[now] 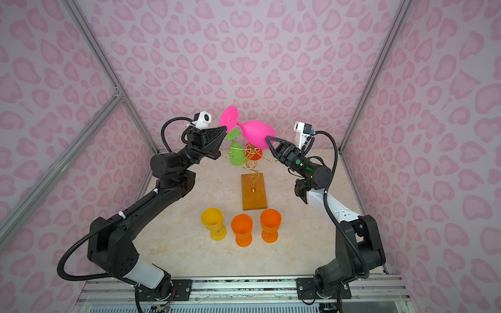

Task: Take the wine glass off the wine glass rack
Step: 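Close the right gripper on the pink glass bowl while the left gripper holds its foot, then open the left gripper and carry the pink glass down with the right gripper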

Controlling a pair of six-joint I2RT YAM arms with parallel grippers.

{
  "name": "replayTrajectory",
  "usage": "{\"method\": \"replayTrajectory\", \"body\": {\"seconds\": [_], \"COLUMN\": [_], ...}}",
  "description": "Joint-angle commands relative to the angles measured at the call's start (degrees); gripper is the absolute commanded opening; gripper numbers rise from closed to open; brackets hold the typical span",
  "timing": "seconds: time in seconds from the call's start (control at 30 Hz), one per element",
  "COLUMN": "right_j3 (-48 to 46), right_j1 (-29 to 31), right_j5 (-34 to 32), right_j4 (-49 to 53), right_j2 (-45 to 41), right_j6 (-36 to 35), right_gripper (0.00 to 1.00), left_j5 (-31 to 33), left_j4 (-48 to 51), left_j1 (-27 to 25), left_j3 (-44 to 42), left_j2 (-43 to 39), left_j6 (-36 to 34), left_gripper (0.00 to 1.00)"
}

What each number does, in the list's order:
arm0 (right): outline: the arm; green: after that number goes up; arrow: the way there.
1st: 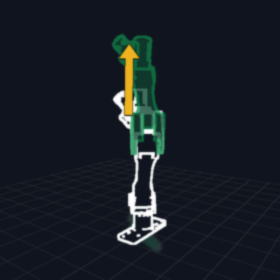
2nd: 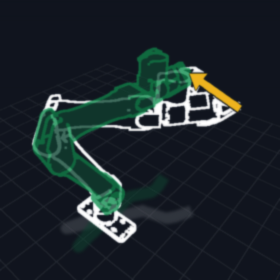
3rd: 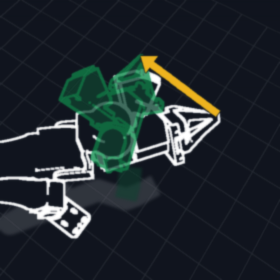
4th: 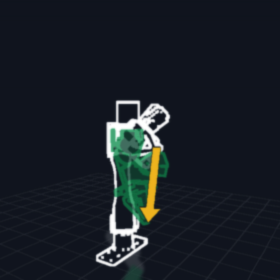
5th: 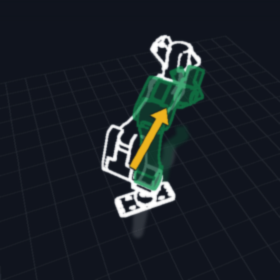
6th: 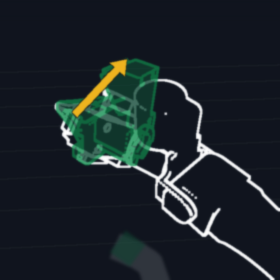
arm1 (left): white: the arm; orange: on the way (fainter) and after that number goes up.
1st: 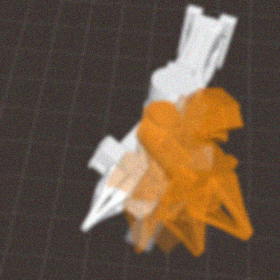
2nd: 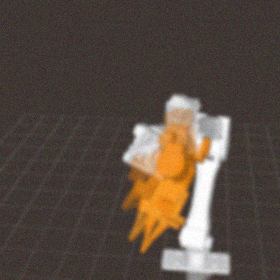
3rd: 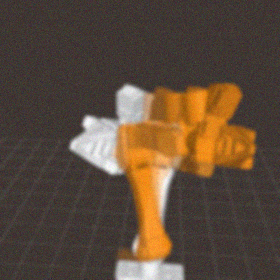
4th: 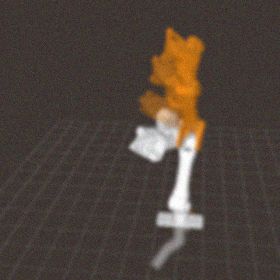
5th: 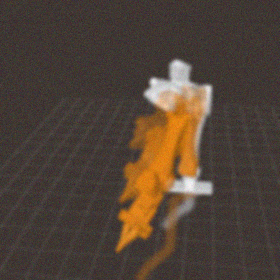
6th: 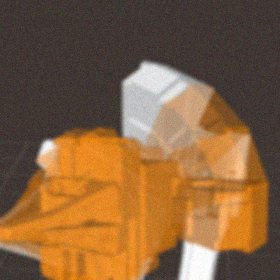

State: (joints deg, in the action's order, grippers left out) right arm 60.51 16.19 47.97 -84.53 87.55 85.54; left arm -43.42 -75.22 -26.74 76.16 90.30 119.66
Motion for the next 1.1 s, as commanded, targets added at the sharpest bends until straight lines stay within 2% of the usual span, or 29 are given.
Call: {"method": "replayTrajectory", "body": {"seconds": [0.0, 0.27, 0.77, 0.93, 1.07], "right_j3": [-0.2, -1.3, -0.5, 0.2, 0.6], "right_j1": [0.6, 0.9, 0.7, 0.3, -0.9], "right_j5": [1.7, 0.1, -1.3, -1.2, -0.7], "right_j4": [-4.7, -4.8, -4.4, -0.9, 6.2], "right_j2": [-0.7, -2.2, -3.2, -4.3, -6.8], "right_j6": [-1.1, -2.7, -2.0, -3.9, -7.3], "right_gripper": [0.34, 0.23, 0.08, 0.06, 0.04], "left_j5": [0.2, 1.9, 4.0, 2.8, 1.1], "left_j4": [-1.3, -4.6, -9.4, -10.5, -10.9], "left_j1": [0.0, 0.0, 0.0, 0.0, 0.0], "left_j3": [0.6, 0.4, 2.3, 1.9, 1.8], "left_j2": [0.9, 2.7, 4.4, 4.2, 3.8], "left_j6": [0.8, 3.6, 6.1, 5.5, 4.6], "left_gripper": [0.02, 0.09, 0.28, 0.34, 0.35]}}
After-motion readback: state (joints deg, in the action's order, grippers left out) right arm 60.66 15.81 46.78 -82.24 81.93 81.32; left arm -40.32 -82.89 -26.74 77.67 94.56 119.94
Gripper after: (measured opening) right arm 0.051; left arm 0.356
